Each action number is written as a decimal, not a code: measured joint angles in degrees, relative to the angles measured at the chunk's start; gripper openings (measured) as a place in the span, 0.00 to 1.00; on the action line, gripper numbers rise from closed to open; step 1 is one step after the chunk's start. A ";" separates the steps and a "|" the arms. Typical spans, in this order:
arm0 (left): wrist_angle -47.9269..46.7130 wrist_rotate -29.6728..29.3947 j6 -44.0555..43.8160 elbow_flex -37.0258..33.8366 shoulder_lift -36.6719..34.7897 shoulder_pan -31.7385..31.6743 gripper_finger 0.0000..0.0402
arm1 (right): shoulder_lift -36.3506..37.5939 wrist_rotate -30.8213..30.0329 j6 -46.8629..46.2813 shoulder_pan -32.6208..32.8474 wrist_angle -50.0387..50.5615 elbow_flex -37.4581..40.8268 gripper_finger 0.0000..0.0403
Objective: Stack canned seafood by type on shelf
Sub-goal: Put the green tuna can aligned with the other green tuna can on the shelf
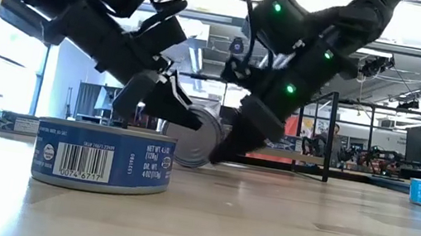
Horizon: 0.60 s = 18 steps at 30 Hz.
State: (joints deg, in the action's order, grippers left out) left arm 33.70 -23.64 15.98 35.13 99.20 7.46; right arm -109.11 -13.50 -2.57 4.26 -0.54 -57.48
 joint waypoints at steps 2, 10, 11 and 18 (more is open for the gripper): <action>1.87 -3.82 -1.26 -1.38 0.02 0.42 0.29 | 0.31 -1.00 -1.17 0.20 -0.51 2.07 0.55; 39.02 -1.67 -2.34 -14.87 0.17 1.95 0.29 | 0.84 -3.28 -0.85 3.49 -25.64 13.14 0.56; 44.04 0.48 -2.63 -16.72 0.16 1.94 0.29 | 0.82 -3.41 0.38 4.06 -31.16 14.30 0.56; 56.27 15.90 -4.41 -19.74 -1.74 1.08 0.29 | 0.92 -4.81 13.68 7.31 -60.78 17.33 0.56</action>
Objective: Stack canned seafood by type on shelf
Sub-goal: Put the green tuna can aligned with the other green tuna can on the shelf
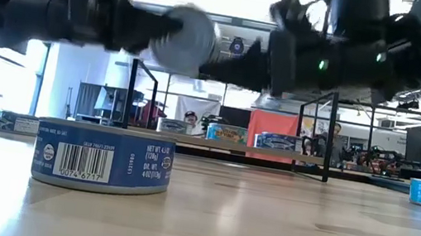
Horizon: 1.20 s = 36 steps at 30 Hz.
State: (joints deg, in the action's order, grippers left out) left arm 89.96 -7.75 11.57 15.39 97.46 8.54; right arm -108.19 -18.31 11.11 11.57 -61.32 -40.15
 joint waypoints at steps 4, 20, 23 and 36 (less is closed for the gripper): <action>-0.28 3.87 2.08 2.81 -0.08 0.33 0.29 | 0.03 1.60 4.36 1.12 -3.59 -2.88 0.57; -6.42 -3.42 3.70 4.14 -0.17 2.35 0.49 | -0.02 -10.28 5.71 4.94 7.68 -7.14 0.28; -11.02 -9.10 4.11 4.16 -0.70 3.03 0.58 | 0.70 -14.25 4.89 5.29 13.59 -7.19 0.28; -33.65 -16.07 11.00 13.45 -2.21 5.95 0.65 | 0.63 -1.97 -10.43 0.73 50.77 -19.05 0.28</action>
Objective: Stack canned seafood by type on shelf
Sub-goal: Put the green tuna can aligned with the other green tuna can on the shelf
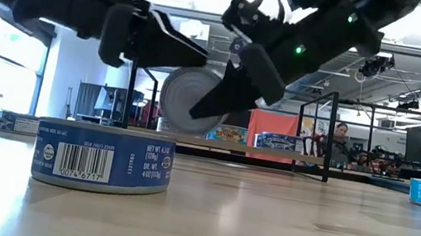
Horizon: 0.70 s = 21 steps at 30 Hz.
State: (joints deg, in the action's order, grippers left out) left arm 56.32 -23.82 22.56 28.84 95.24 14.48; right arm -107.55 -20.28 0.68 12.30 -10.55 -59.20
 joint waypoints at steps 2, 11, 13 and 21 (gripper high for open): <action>-6.19 -0.02 -0.13 2.20 -0.02 -0.01 0.65 | -0.67 0.47 0.33 -0.33 -0.44 0.00 0.29; -20.28 0.36 -4.10 4.69 0.15 -0.22 0.58 | -0.50 1.34 -0.35 -0.42 -3.41 -0.02 0.29; -20.37 0.73 -4.42 4.64 0.15 -0.20 0.54 | -0.50 1.87 -0.02 -0.42 -3.49 -0.02 0.29; -22.74 2.37 -8.10 4.79 0.11 0.28 0.30 | -0.50 6.43 -0.69 -1.01 -1.49 -0.02 0.36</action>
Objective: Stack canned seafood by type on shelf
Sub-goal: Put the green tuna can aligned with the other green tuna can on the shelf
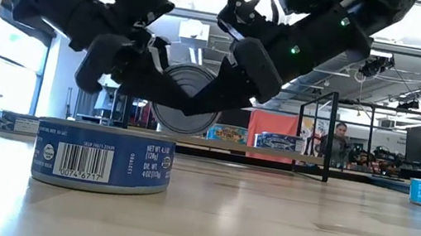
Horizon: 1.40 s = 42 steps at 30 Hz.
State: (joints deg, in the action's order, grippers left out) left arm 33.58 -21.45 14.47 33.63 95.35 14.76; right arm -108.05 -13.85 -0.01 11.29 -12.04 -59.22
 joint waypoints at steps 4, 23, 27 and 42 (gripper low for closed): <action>0.55 1.26 -1.94 -1.09 -0.07 -0.30 0.30 | 0.00 0.99 -1.10 -0.62 1.08 -0.11 0.40; 5.87 -3.97 -2.29 -11.15 -8.76 0.06 0.29 | 4.86 -5.03 4.69 2.33 9.90 0.35 0.40; 9.12 -2.24 -2.30 -11.08 -8.79 0.65 0.29 | 8.44 -11.27 3.48 3.41 12.70 1.71 0.40; 24.81 9.25 1.88 -10.95 -8.57 0.47 0.29 | 11.82 -6.25 1.05 2.64 -33.21 25.14 0.42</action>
State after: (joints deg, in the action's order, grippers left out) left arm 58.39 -12.21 16.34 22.68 86.78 15.23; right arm -96.23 -20.10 1.04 13.93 -45.25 -34.08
